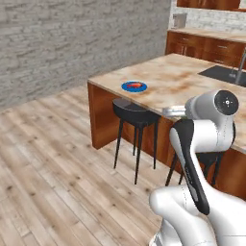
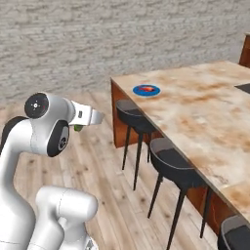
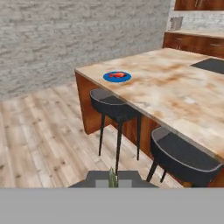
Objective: Take the lemon wedge from the fridge and place it on the plate with fish on the dining counter.
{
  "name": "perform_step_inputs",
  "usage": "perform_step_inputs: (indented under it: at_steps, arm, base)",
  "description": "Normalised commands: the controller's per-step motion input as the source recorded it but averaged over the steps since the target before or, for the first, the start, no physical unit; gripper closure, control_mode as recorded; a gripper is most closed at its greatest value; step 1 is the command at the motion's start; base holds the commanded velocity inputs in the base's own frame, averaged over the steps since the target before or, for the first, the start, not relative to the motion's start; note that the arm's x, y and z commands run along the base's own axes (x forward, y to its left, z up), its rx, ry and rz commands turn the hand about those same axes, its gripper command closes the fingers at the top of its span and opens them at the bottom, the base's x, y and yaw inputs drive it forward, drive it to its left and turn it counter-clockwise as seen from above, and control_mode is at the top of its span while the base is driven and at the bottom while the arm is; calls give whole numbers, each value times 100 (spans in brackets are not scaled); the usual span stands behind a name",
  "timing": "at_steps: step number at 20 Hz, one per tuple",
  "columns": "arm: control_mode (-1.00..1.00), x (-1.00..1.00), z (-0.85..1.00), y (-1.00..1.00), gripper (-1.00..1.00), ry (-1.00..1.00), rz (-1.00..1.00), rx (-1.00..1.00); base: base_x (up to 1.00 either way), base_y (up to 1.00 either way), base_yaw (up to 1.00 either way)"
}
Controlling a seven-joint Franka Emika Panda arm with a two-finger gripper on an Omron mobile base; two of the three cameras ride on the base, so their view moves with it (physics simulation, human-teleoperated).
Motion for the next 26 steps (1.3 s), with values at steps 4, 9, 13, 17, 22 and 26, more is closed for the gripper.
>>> perform_step_inputs:
  at_steps: [4, 9, 13, 17, 22, 26]
  arm:
    - [100, 0, 0, 0, 100, 0, 0, 0]
    - [100, 0, 0, 0, 100, 0, 0, 0]
    - [100, 0, 0, 0, 100, 0, 0, 0]
    - [100, 0, 0, 0, 100, 0, 0, 0]
    - [100, 0, 0, 0, 100, 0, 0, 0]
    - [100, 0, 0, 0, 100, 0, 0, 0]
  base:
    - [100, 38, -33]
    - [100, 32, -32]
    - [100, 10, -32]
    - [100, -20, -33]
    - [100, 20, -25]
    - [100, 98, -16]
